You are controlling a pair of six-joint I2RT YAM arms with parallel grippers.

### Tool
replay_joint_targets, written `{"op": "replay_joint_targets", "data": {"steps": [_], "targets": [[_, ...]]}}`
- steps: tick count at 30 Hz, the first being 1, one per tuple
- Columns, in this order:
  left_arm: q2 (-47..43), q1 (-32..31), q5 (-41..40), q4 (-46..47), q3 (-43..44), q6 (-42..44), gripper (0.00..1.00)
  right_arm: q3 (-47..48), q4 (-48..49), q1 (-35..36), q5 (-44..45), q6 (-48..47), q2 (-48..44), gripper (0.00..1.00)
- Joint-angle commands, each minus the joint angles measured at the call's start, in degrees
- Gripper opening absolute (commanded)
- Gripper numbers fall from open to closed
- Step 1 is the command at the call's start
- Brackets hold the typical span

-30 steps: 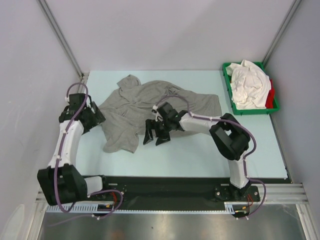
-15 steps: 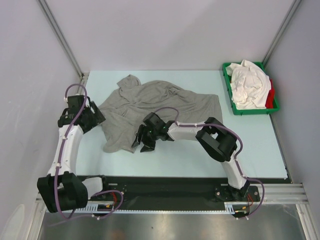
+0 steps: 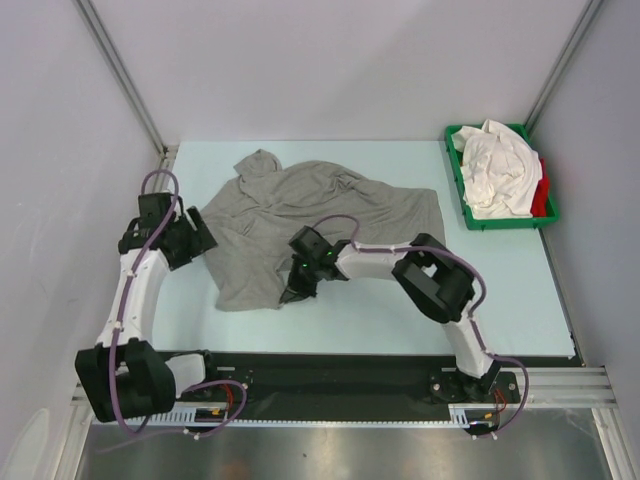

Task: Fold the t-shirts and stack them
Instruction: Flatten the tshirt out

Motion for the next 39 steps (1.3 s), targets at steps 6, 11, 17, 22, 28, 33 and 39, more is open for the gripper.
{"op": "replay_joint_targets", "data": {"steps": [6,11,17,22,28,33,39], "targets": [[1.75,-1.81,15.09,1.28,-7.48,2.54,0.68,-15.25,2.93,-14.31,-26.52,-28.33,-8.5,0.07],[-0.97,-5.85,18.96,1.72,-10.56,-2.03,0.68,-14.21,0.3,-16.79,-32.27,-35.98,-7.7,0.25],[-4.93,-12.79,18.7,2.68,-15.22,-9.33,0.66,-7.81,-11.73,-21.09,-23.68,-46.16,-7.53,0.26],[-8.27,-15.08,18.87,2.16,-18.65,-12.14,0.61,-4.45,-20.35,-20.92,-7.15,-51.11,-10.95,0.22],[-13.11,-18.42,18.61,2.68,-24.8,-17.6,0.7,-6.29,-18.79,-21.98,-12.22,-51.55,-13.5,0.42],[-10.21,-19.56,20.98,9.7,-27.27,-18.65,0.75,-9.72,-13.78,-19.7,-17.41,-49.97,-14.82,0.53],[-4.59,-21.93,20.81,12.27,-27.35,-19.62,0.64,-8.93,-11.23,-13.81,-20.06,-47.07,-11.4,0.65]]}}
